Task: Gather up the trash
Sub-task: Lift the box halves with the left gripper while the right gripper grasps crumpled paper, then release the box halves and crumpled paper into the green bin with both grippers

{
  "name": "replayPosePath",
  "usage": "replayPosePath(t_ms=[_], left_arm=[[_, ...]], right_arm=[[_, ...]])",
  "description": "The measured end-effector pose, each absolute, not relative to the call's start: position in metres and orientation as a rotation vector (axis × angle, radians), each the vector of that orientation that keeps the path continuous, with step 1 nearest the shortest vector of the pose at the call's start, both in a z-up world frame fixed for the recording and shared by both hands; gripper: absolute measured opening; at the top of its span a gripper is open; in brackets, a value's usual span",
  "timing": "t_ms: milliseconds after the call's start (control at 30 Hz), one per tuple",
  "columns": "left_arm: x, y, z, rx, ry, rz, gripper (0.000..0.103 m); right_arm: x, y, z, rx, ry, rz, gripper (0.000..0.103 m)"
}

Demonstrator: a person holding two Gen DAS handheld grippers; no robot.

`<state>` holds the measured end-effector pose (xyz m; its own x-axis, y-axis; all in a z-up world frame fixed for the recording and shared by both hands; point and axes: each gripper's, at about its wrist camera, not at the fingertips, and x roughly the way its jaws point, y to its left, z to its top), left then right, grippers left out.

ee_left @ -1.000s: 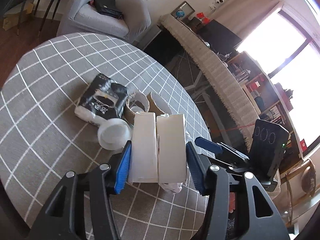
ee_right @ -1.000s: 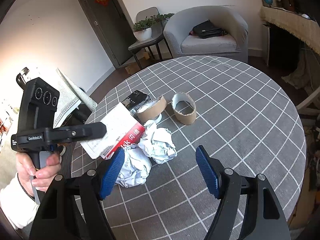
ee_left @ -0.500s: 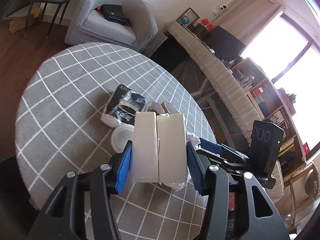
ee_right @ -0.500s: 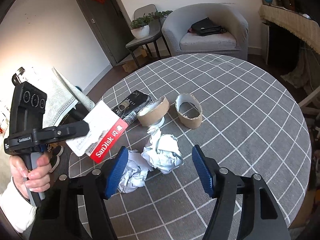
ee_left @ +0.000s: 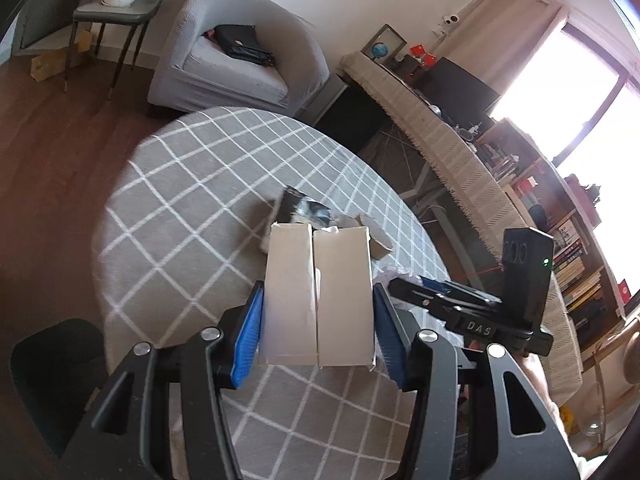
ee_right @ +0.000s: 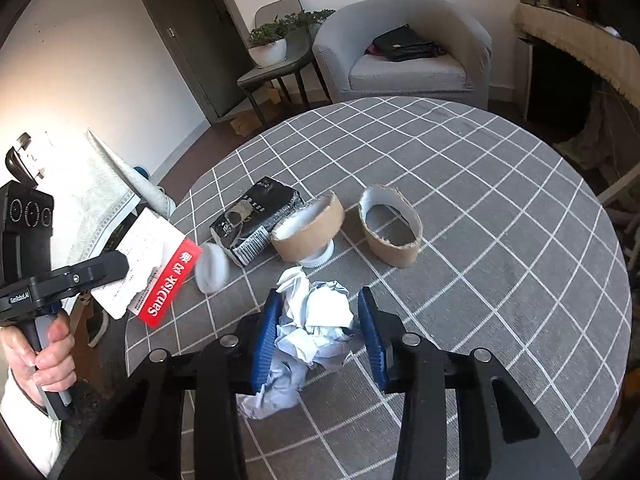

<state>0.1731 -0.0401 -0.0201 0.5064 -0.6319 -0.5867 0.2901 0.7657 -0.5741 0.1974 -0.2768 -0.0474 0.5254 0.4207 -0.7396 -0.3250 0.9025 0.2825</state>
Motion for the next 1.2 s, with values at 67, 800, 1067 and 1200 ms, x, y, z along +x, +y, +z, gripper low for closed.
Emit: replayPosePath(t_ms=[67,800,1067,1200], left_arm=[[0.171,-0.032,-0.019,-0.432,0.871,-0.563,0.054],[0.149,0.058,-0.016,-0.382,0.815,-0.404,0.054],[0.138,0.101,-0.043,-0.36,0.867,-0.292,0.054],[0.136,0.121,-0.071,-0.369,0.941,-0.236,0.054]], right_arm=[[0.198,-0.274,-0.044,0.108,0.906,0.441,0.038],[0.191,-0.194,0.005,0.072,0.766,0.574,0.035],[0.191,-0.143,0.012,0.072,0.75,0.69,0.035],[0.188,-0.114,0.014,0.044,0.755,0.737,0.035]])
